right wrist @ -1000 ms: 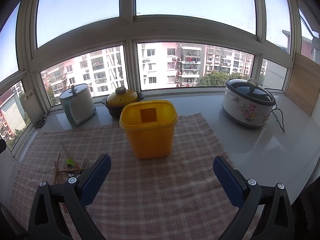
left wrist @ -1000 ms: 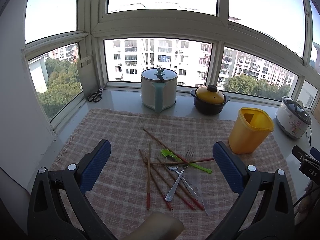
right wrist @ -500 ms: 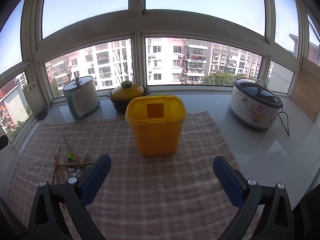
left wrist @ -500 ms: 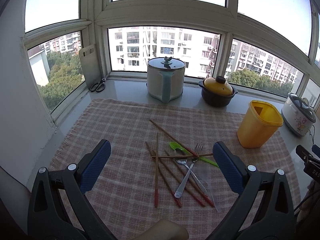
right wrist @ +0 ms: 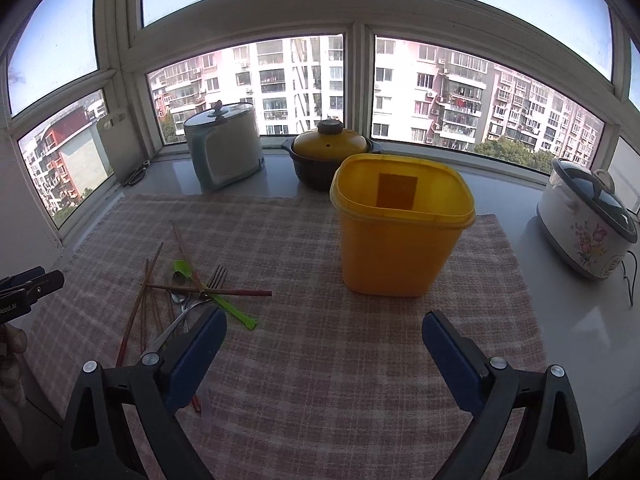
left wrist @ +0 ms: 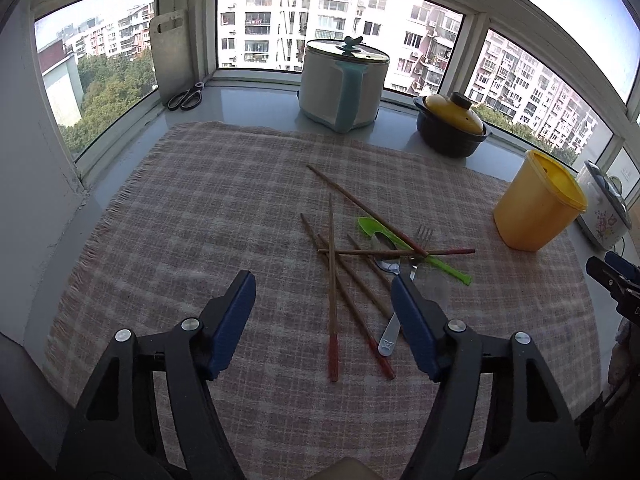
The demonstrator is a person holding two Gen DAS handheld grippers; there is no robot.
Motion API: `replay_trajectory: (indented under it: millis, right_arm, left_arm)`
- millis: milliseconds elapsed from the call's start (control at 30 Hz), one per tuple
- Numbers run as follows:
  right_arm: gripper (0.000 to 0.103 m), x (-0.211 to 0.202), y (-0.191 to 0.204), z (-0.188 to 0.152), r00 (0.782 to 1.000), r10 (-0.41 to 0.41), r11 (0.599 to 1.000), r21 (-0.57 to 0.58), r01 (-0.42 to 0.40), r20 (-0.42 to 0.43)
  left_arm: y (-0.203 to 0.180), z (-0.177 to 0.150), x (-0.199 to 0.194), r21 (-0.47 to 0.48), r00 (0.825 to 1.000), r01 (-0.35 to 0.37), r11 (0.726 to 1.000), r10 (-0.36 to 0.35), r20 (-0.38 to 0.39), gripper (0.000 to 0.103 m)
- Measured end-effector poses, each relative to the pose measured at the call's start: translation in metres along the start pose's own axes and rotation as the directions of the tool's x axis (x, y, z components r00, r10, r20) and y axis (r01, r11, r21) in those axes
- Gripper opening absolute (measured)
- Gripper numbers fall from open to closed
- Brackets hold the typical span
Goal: Organize utensils
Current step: 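Grasp the clear plastic spoon with the right tool while the left tool grasps a red-tipped chopstick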
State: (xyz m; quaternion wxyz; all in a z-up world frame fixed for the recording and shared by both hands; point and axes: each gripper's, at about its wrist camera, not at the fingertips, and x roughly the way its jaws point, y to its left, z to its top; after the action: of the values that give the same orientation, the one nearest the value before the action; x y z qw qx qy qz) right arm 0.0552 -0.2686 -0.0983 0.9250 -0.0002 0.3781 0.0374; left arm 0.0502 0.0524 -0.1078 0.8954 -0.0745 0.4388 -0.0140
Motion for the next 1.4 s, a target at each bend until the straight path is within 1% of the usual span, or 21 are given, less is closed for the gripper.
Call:
replay_trajectory:
  millis: [33, 67, 100, 167, 267, 333, 400, 433, 467, 500, 567, 633, 667, 700, 767, 867, 1033, 1100, 1133, 1233, 1400]
  right_arm:
    - [0.095, 0.004, 0.002, 0.001, 1.000, 0.010, 1.000, -0.008, -0.010, -0.012]
    - [0.094, 0.008, 0.003, 0.002, 0.999, 0.023, 1.000, -0.014, -0.023, -0.025]
    - [0.094, 0.013, 0.006, 0.002, 0.998, 0.049, 0.999, -0.020, -0.050, -0.040]
    - [0.087, 0.023, 0.012, 0.000, 0.994, 0.084, 0.996, -0.033, -0.087, -0.074]
    - [0.077, 0.039, 0.026, -0.005, 0.985, 0.111, 0.991, -0.062, -0.120, -0.130]
    - [0.071, 0.048, 0.035, -0.010, 0.975, 0.138, 0.986, -0.070, -0.152, -0.171]
    - [0.065, 0.057, 0.043, -0.015, 0.964, 0.170, 0.980, -0.068, -0.187, -0.207]
    - [0.062, 0.061, 0.046, -0.018, 0.958, 0.182, 0.978, -0.063, -0.200, -0.222]
    - [0.059, 0.066, 0.049, -0.020, 0.952, 0.193, 0.976, -0.057, -0.212, -0.239]
    - [0.058, 0.069, 0.051, -0.022, 0.946, 0.202, 0.974, -0.050, -0.222, -0.255]
    - [0.050, 0.077, 0.055, -0.024, 0.933, 0.223, 0.969, -0.037, -0.243, -0.283]
    - [0.045, 0.087, 0.060, -0.027, 0.919, 0.237, 0.966, -0.024, -0.258, -0.316]
    - [0.043, 0.091, 0.063, -0.028, 0.912, 0.244, 0.964, -0.021, -0.265, -0.329]
    - [0.043, 0.096, 0.065, -0.029, 0.905, 0.250, 0.962, -0.021, -0.274, -0.343]
    - [0.039, 0.102, 0.069, -0.029, 0.896, 0.255, 0.959, -0.023, -0.282, -0.364]
    - [0.036, 0.112, 0.077, -0.029, 0.879, 0.269, 0.953, -0.025, -0.302, -0.394]
    - [0.031, 0.127, 0.094, -0.027, 0.850, 0.298, 0.938, -0.034, -0.346, -0.433]
    - [0.028, 0.132, 0.100, -0.029, 0.838, 0.303, 0.933, -0.039, -0.358, -0.454]
    - [0.025, 0.135, 0.104, -0.030, 0.834, 0.300, 0.932, -0.043, -0.359, -0.462]
    - [0.025, 0.139, 0.108, -0.032, 0.825, 0.306, 0.929, -0.038, -0.367, -0.475]
    - [0.021, 0.148, 0.113, -0.033, 0.816, 0.298, 0.931, -0.040, -0.364, -0.495]
  left_arm:
    - [0.002, -0.002, 0.005, -0.010, 1.000, 0.008, 1.000, -0.008, -0.019, 0.062]
    - [0.004, -0.003, 0.011, -0.015, 0.999, 0.012, 1.000, -0.013, -0.032, 0.055]
    - [0.005, -0.005, 0.016, -0.015, 0.999, 0.017, 1.000, -0.018, -0.043, 0.052]
    - [0.006, -0.008, 0.027, -0.010, 0.997, 0.038, 0.999, -0.038, -0.073, 0.052]
    - [0.008, -0.012, 0.047, -0.006, 0.985, 0.091, 0.996, -0.091, -0.147, 0.052]
    - [0.007, -0.015, 0.058, 0.002, 0.980, 0.092, 0.996, -0.090, -0.176, 0.049]
    - [0.006, -0.014, 0.066, 0.006, 0.978, 0.084, 0.996, -0.081, -0.192, 0.038]
    - [0.006, -0.012, 0.071, -0.002, 0.976, 0.089, 0.996, -0.087, -0.201, 0.037]
    - [0.007, -0.011, 0.076, -0.015, 0.972, 0.100, 0.995, -0.101, -0.212, 0.035]
    - [0.008, -0.009, 0.081, -0.031, 0.968, 0.113, 0.993, -0.117, -0.223, 0.030]
    - [0.011, -0.003, 0.092, -0.058, 0.959, 0.136, 0.989, -0.147, -0.245, 0.024]
    - [0.012, 0.002, 0.104, -0.073, 0.951, 0.149, 0.986, -0.163, -0.263, 0.023]
    - [0.013, 0.005, 0.109, -0.076, 0.947, 0.155, 0.985, -0.170, -0.273, 0.019]
    - [0.013, 0.007, 0.114, -0.078, 0.942, 0.162, 0.984, -0.177, -0.284, 0.018]
    - [0.013, 0.012, 0.121, -0.072, 0.936, 0.172, 0.982, -0.186, -0.298, 0.018]
    - [0.011, 0.016, 0.127, -0.054, 0.935, 0.174, 0.983, -0.182, -0.305, 0.018]
    - [0.015, 0.022, 0.138, -0.068, 0.936, 0.160, 0.985, -0.174, -0.307, 0.018]
    - [0.018, 0.024, 0.140, -0.080, 0.933, 0.166, 0.983, -0.183, -0.310, 0.018]
    - [0.018, 0.024, 0.141, -0.083, 0.931, 0.171, 0.982, -0.189, -0.311, 0.018]
    - [0.018, 0.026, 0.142, -0.078, 0.930, 0.177, 0.981, -0.192, -0.313, 0.018]
    - [0.015, 0.026, 0.150, -0.081, 0.921, 0.187, 0.979, -0.204, -0.333, 0.018]
